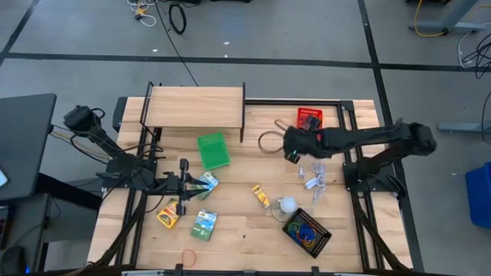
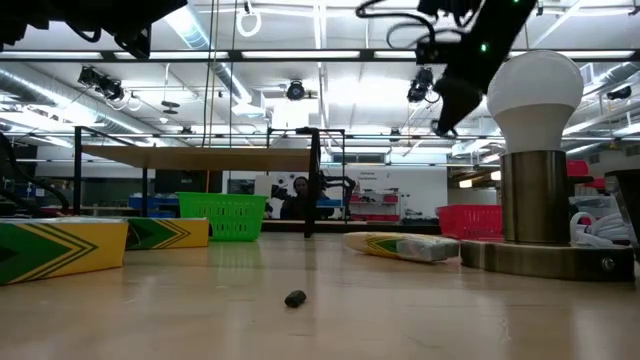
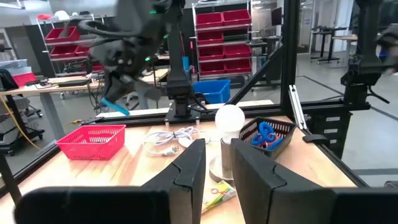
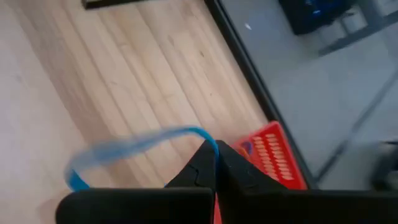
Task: Pick & Place Office Desk Supplies
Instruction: Put the blue rubber band into the red basket
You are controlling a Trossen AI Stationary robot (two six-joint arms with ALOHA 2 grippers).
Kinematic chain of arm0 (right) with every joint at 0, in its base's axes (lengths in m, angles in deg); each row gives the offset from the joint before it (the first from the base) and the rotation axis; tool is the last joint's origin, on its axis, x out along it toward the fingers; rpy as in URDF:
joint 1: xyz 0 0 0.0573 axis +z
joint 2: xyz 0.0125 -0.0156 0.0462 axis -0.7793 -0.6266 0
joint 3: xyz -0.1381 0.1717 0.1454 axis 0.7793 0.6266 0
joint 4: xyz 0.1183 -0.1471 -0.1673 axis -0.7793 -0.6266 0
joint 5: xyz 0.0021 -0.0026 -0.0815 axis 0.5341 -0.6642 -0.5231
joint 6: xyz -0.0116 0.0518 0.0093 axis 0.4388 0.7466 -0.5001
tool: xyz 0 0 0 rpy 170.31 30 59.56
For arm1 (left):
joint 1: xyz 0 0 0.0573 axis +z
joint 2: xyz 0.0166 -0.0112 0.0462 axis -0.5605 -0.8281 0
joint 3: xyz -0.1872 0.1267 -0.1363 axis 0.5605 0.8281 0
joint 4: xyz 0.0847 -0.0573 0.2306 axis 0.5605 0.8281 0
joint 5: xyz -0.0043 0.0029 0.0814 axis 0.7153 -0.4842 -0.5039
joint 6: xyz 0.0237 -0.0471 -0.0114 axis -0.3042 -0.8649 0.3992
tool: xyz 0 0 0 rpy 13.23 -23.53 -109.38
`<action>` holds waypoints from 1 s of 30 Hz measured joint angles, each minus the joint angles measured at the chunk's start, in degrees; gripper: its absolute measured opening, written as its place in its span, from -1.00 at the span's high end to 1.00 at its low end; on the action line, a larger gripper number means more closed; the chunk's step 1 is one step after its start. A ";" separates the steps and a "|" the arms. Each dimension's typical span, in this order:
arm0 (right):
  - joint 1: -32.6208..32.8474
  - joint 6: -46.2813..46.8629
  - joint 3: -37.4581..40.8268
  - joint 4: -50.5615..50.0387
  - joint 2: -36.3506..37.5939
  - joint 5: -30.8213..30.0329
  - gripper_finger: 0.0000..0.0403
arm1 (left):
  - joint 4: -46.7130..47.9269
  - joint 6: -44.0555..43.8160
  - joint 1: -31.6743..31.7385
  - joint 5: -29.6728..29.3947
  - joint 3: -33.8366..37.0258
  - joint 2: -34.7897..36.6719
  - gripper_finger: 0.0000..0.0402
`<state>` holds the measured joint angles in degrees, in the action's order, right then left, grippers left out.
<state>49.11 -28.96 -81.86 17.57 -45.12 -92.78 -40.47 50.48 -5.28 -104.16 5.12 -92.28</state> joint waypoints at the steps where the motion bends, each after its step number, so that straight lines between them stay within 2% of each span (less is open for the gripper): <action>1: -1.98 -1.55 2.28 3.15 1.68 1.58 1.00 | -0.04 0.04 0.00 0.00 0.00 0.00 0.58; 7: -13.96 -7.63 10.89 10.95 6.62 4.19 1.00 | -0.23 -0.20 0.03 -0.02 0.00 0.00 0.58; 11: -21.59 -11.64 14.55 16.40 6.51 5.80 1.00 | 0.00 -0.81 0.30 -0.11 0.00 0.00 0.58; 15: -28.71 -15.14 18.21 23.71 6.15 10.64 1.00 | 1.61 -3.57 1.54 0.66 0.00 0.00 0.58; 19: -34.65 -16.83 21.06 28.40 5.77 11.70 1.00 | 6.41 -7.16 3.38 2.74 0.00 -0.02 0.58; 24: -39.05 -17.80 21.85 29.26 3.44 12.87 0.99 | 8.73 -8.92 5.06 3.23 0.02 -0.04 0.58; 30: -40.31 -20.16 21.89 32.50 1.32 21.97 0.76 | 8.76 -8.63 6.10 4.90 0.02 -0.04 0.58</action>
<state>8.79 -49.13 -59.97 50.07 -43.79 -70.82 -31.71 41.85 0.82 -99.27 5.15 -92.32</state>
